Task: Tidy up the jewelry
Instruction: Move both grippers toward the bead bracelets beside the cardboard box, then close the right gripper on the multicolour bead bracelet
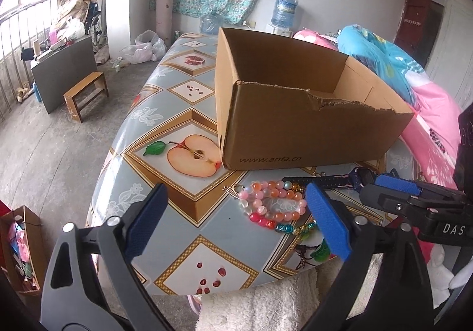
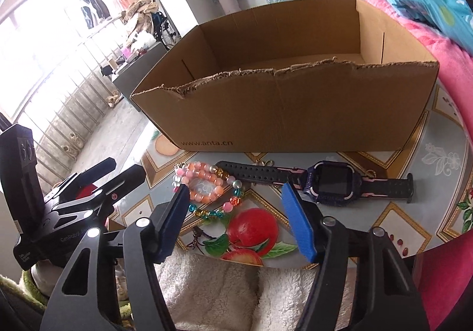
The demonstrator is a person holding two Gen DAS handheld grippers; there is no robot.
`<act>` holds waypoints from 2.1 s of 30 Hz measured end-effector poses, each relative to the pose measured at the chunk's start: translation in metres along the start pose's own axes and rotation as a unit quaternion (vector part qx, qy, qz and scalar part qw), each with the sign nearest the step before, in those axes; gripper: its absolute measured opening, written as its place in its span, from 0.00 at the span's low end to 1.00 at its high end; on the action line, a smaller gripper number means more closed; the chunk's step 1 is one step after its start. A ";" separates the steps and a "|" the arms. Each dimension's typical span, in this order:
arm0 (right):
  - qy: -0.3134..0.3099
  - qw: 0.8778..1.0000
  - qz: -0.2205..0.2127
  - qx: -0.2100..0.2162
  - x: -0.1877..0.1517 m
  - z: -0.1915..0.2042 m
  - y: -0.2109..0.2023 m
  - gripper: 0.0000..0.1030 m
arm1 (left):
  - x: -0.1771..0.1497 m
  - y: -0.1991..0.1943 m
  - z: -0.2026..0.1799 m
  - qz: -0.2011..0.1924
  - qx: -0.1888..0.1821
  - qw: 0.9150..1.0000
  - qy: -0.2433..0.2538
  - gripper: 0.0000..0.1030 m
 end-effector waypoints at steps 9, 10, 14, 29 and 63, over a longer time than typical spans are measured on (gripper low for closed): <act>-0.012 0.998 0.058 0.018 0.005 0.010 0.030 0.40 | -0.004 0.043 -0.012 0.078 -0.010 0.996 0.044 0.30; -0.013 0.998 0.064 0.019 0.004 0.011 0.032 0.37 | -0.005 0.046 -0.013 0.084 -0.010 0.995 0.046 0.27; -0.015 0.997 0.080 0.013 0.004 0.014 0.044 0.31 | -0.006 0.061 -0.010 0.112 -0.008 0.993 0.041 0.20; -0.005 0.994 0.105 0.003 0.013 0.012 0.065 0.10 | 0.003 0.059 -0.013 0.105 -0.016 0.994 0.033 0.00; -0.013 0.995 0.099 0.020 0.008 -0.005 0.066 0.10 | 0.001 0.068 -0.013 0.153 -0.051 0.987 -0.019 0.20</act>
Point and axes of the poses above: each gripper's, at about its wrist camera, not at the fingertips, and y roughly the way its jaws point, z to its left, x to its top, the point moved 7 cm from there along y, roughly the way its jaws point, and after that the axes turned 12 degrees about z, right-handed, at the moved point
